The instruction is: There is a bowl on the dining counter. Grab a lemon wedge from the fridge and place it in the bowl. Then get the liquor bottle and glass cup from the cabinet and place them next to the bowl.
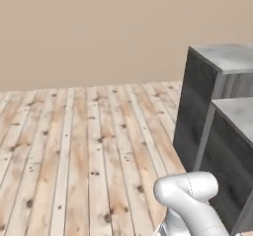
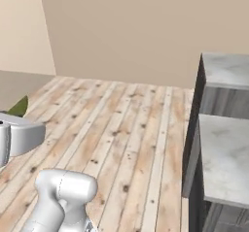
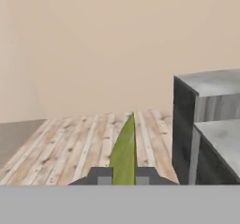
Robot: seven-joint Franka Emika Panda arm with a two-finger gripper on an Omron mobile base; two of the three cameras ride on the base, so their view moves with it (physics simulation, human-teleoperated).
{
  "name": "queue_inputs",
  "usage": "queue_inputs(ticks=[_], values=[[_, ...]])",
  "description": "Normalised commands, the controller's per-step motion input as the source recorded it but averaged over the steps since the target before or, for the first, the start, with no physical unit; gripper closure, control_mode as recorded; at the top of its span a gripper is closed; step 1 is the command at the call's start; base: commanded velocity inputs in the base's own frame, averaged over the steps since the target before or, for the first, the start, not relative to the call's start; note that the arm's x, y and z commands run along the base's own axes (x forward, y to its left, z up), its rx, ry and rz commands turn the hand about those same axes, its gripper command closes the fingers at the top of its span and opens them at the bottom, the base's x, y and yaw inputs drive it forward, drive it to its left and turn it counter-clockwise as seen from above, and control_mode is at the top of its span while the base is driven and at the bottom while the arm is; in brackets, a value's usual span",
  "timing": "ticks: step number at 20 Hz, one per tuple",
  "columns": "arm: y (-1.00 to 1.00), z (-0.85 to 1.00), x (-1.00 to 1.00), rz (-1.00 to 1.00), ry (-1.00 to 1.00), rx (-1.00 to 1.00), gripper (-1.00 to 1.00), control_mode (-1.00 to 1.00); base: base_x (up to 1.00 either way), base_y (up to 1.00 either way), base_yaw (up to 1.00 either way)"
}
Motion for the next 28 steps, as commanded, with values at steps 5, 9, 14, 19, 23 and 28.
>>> queue_inputs(ticks=[5, 9, 14, 19, 23, 28], values=[[0.00, 0.00, 0.00, 0.00, 0.00, 0.00, 1.00, 1.00, 0.99, 0.84, -0.38], [0.00, 0.00, 0.00, 0.00, 0.00, 0.00, 1.00, 1.00, 0.99, 0.66, -0.46], [0.00, 0.00, 0.00, 0.00, 0.00, 0.00, 1.00, 1.00, 0.84, 0.56, -0.52], [0.00, 0.00, 0.00, 0.00, 0.00, 0.00, 1.00, 1.00, 0.84, 0.59, -0.51], [0.00, 0.00, 0.00, 0.00, 0.00, 0.00, 1.00, 1.00, 0.89, 0.63, -0.50], [0.00, 0.00, 0.00, 0.00, 0.00, 0.00, 1.00, 1.00, 0.88, 0.65, -0.49]])
